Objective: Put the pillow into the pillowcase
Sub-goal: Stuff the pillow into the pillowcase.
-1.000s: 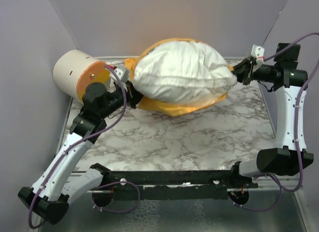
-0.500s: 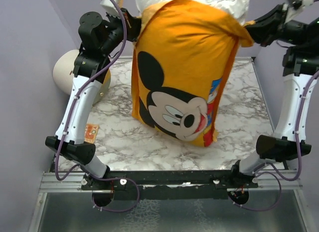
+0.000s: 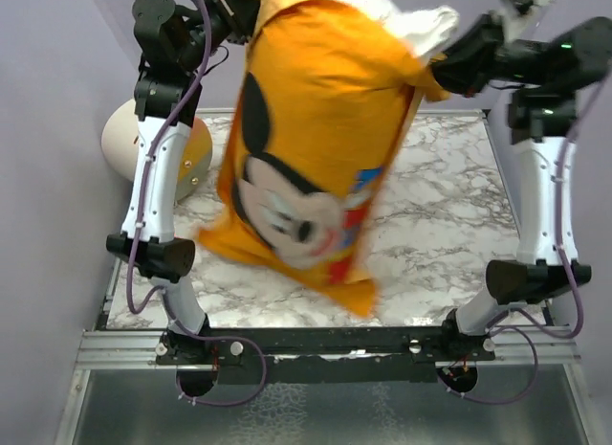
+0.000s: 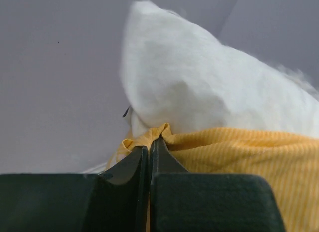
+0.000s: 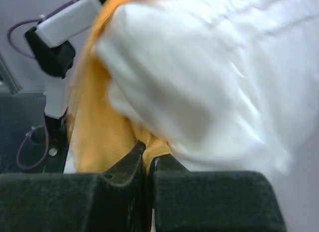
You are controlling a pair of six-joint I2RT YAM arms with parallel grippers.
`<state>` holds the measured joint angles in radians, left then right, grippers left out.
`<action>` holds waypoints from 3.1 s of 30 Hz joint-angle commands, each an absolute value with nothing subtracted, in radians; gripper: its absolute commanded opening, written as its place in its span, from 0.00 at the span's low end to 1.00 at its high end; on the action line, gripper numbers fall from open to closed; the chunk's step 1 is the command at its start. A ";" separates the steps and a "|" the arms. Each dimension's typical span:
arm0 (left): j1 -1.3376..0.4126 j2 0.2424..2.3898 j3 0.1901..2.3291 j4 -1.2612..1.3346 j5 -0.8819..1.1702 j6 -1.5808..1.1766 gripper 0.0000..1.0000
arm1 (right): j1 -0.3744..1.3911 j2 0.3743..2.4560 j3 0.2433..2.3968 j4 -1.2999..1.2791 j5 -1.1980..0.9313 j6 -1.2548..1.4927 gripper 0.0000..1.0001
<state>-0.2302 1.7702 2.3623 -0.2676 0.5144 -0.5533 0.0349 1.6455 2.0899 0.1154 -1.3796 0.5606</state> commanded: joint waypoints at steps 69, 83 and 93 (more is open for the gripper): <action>-0.765 1.674 2.254 0.194 0.516 -0.408 0.00 | -0.503 1.776 2.321 0.706 -1.349 1.128 0.00; -0.896 1.811 2.352 0.209 0.601 -0.479 0.00 | -0.578 1.813 2.373 0.515 -1.271 1.017 0.00; -0.346 2.144 2.836 0.300 0.367 -0.918 0.00 | 0.064 1.481 2.216 -0.103 -1.257 0.373 0.00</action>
